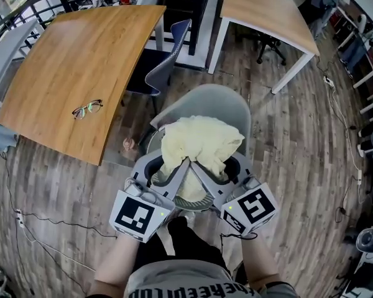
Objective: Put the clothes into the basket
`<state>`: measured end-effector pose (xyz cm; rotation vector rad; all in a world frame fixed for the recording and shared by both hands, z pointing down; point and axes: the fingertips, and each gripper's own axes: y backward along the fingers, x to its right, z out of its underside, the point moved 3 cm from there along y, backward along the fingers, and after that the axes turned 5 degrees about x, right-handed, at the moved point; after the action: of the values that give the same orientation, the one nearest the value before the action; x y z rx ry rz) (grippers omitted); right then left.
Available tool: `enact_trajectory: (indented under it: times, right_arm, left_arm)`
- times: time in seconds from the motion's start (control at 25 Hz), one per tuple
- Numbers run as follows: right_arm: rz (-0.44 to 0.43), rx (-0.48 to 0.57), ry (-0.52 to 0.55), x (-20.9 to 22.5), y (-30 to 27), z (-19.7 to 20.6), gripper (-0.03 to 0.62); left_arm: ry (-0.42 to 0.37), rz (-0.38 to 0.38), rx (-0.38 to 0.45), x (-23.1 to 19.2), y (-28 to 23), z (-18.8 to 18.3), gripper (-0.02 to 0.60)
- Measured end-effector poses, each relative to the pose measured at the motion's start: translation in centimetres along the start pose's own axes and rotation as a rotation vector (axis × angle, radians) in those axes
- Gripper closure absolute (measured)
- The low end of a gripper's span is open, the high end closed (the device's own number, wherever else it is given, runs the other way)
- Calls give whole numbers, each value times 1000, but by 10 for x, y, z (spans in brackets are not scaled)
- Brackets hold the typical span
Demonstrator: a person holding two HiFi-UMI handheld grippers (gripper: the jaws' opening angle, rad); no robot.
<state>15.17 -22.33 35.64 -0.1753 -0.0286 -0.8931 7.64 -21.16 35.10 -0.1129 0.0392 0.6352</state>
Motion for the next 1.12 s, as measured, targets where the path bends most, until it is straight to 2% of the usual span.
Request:
enact_trajectory:
  times: [0.56,1.12]
  right_arm:
    - [-25,-95,-98,14,-2,64,375]
    - [-18,-183,-170,11,-6,124,375]
  left_arm:
    - [81,-8,-129,3,-14,63,479]
    - [114,1,-238,3,-13,121,479]
